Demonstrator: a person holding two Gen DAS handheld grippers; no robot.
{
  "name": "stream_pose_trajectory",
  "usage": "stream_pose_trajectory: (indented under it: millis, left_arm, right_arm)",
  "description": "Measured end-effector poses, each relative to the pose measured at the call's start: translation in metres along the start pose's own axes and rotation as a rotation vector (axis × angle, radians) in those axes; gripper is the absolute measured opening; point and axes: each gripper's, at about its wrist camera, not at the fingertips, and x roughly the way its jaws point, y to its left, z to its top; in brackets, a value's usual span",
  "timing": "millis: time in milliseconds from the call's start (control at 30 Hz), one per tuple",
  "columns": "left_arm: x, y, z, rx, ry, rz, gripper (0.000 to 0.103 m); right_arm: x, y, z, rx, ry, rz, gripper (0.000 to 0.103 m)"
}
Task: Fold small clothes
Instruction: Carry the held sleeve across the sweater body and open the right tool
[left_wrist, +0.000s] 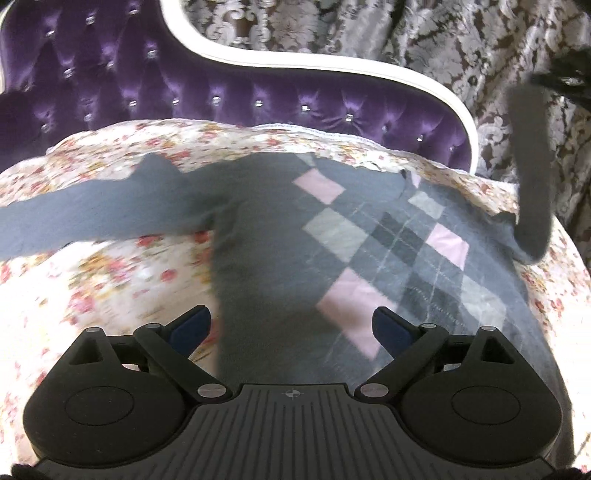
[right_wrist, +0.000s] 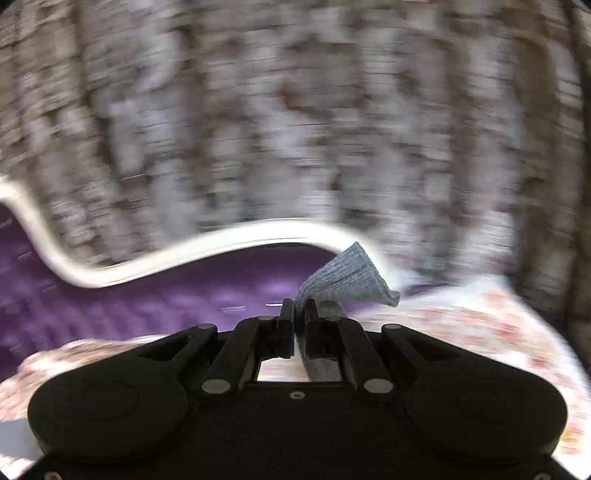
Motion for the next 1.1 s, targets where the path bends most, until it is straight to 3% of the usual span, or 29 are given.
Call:
stream_pose_trajectory:
  millis: [100,267,433,500,567,633,700,800,967,1100]
  left_arm:
    - [-0.011,0.016,-0.006,-0.015,0.003,0.016,0.095]
    - [-0.018,0.043,-0.014,-0.057,0.017,0.045,0.095]
    - [-0.020,0.061,-0.018,-0.084,0.032,0.068,0.095]
    - [-0.022,0.065,-0.020,-0.081,0.034,0.075,0.095]
    - [-0.024,0.068,-0.022,-0.074,0.030,0.079,0.095]
    - [-0.024,0.068,-0.021,-0.068,0.026,0.082,0.095]
    - [-0.021,0.066,-0.018,-0.063,0.024,0.078,0.095]
    - [-0.015,0.059,-0.014,-0.050,0.025,0.069,0.095]
    - [0.002,0.043,-0.014,-0.028,0.049,0.049,0.095]
    - [0.020,0.035,-0.021,-0.009,0.101,0.059,0.095]
  right_arm:
    - [0.025,0.075,-0.010,-0.036,0.034,0.154,0.011]
    - [0.075,0.182,-0.064,-0.113,0.144,0.338,0.011]
    - [0.112,0.259,-0.135,-0.240,0.266,0.389,0.011]
    - [0.117,0.274,-0.162,-0.276,0.295,0.393,0.018]
    - [0.120,0.280,-0.181,-0.297,0.333,0.424,0.039]
    - [0.117,0.278,-0.191,-0.286,0.365,0.468,0.077]
    - [0.105,0.264,-0.192,-0.283,0.344,0.481,0.078]
    - [0.090,0.227,-0.182,-0.251,0.316,0.433,0.078]
    - [0.093,0.142,-0.163,-0.209,0.296,0.198,0.077]
    - [0.106,0.077,-0.164,-0.172,0.352,0.043,0.074]
